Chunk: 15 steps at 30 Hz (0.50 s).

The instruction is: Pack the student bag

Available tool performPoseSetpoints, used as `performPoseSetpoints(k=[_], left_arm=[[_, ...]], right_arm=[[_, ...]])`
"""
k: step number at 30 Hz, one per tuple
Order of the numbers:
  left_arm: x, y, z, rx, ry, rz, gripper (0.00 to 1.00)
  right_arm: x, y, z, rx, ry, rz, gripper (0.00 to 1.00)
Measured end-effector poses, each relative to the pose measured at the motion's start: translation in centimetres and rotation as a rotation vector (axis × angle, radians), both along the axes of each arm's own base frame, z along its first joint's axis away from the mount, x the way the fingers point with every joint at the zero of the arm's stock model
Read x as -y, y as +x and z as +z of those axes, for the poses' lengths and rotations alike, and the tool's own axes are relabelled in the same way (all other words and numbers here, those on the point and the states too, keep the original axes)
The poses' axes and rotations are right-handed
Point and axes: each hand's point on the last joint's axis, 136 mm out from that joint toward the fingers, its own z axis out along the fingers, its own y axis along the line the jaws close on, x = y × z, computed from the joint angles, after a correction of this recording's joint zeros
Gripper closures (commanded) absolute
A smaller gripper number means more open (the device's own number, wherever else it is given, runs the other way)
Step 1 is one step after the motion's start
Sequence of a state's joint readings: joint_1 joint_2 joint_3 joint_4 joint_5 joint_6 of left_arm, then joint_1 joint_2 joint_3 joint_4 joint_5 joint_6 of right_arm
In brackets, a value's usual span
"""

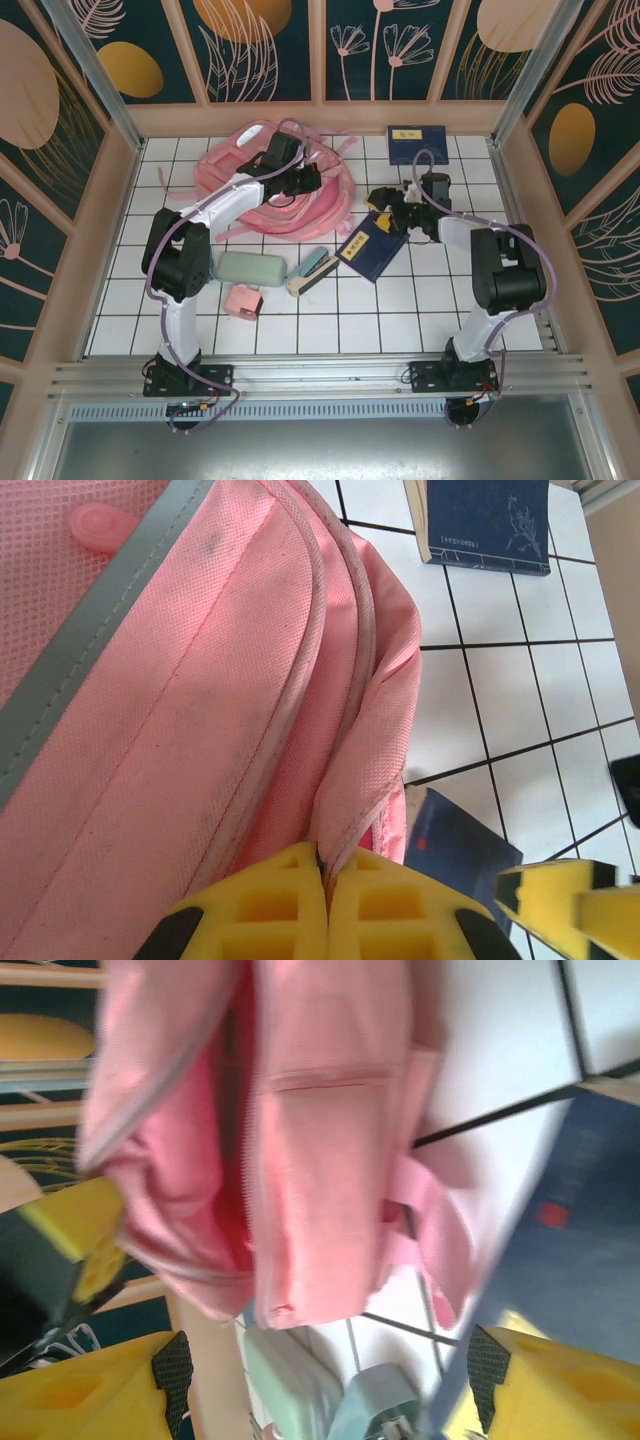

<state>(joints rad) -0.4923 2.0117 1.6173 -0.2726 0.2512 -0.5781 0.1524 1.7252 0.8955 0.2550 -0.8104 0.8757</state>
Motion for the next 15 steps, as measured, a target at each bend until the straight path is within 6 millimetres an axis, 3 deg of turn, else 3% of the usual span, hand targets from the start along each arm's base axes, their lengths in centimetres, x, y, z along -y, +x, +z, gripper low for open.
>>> performPoseSetpoints(k=[3, 7, 8, 10, 11, 15], left_arm=[[0.0, 0.0, -0.1, -0.002, 0.001, 0.0, 1.0], [0.1, -0.1, -0.1, -0.002, 0.003, -0.002, 1.0], [0.1, -0.1, -0.2, -0.004, 0.006, -0.003, 0.94], [0.1, -0.1, 0.0, -0.004, 0.024, -0.009, 0.69], [0.2, 0.0, 0.1, 0.002, 0.037, -0.014, 0.6], [1.2, 0.2, 1.8, 0.054, 0.094, -0.036, 0.43]], right_arm=[[0.4, 0.0, 1.0, 0.037, -0.027, -0.02, 0.26], [2.6, -0.1, -0.1, 0.021, -0.192, -0.095, 0.25], [3.3, -0.2, -0.6, 0.013, -0.244, -0.113, 0.25], [4.7, -0.8, -1.6, -0.015, -0.333, -0.145, 0.25], [5.2, -1.1, -1.8, -0.025, -0.367, -0.156, 0.25], [7.1, -2.8, -2.1, -0.041, -0.457, -0.206, 0.25]])
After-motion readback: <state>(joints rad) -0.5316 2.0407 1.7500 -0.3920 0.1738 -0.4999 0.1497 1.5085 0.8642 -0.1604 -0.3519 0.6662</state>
